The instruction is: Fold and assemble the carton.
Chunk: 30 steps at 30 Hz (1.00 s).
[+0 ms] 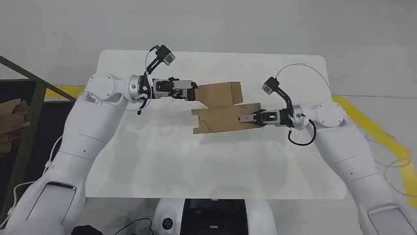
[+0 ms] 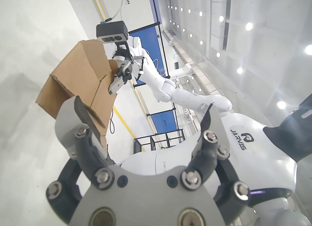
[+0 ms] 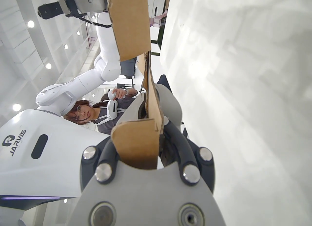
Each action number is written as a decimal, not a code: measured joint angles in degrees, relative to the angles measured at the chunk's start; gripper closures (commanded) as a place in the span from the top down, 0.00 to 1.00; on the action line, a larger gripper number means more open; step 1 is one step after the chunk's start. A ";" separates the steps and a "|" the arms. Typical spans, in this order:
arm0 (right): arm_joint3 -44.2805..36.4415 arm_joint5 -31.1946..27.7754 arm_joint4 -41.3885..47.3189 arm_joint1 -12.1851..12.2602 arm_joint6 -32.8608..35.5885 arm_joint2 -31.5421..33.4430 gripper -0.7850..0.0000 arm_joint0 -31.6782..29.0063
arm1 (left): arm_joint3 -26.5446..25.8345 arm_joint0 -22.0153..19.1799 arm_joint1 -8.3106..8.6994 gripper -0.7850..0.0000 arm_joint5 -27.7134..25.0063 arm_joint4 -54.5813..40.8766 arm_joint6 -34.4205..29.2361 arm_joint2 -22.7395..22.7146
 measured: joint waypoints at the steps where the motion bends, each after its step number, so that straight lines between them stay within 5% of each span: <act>1: -0.10 -0.06 0.08 0.00 -0.08 0.05 0.00 -0.06 | 0.08 -0.12 -0.06 1.00 -0.08 0.04 0.13 0.19; 21: -2.81 -0.63 -0.91 0.15 -2.46 0.78 0.00 -1.55 | 2.21 -1.30 -0.71 1.00 1.33 1.34 1.35 2.25; 25: -3.15 -0.58 -1.21 0.17 -2.74 0.85 0.00 -1.65 | 2.28 -1.19 -0.67 0.50 1.47 1.69 1.49 2.09; 30: -4.04 -0.29 -1.61 0.25 -2.86 1.05 0.00 -1.73 | 2.20 -0.89 -0.57 0.44 1.87 2.90 2.01 1.99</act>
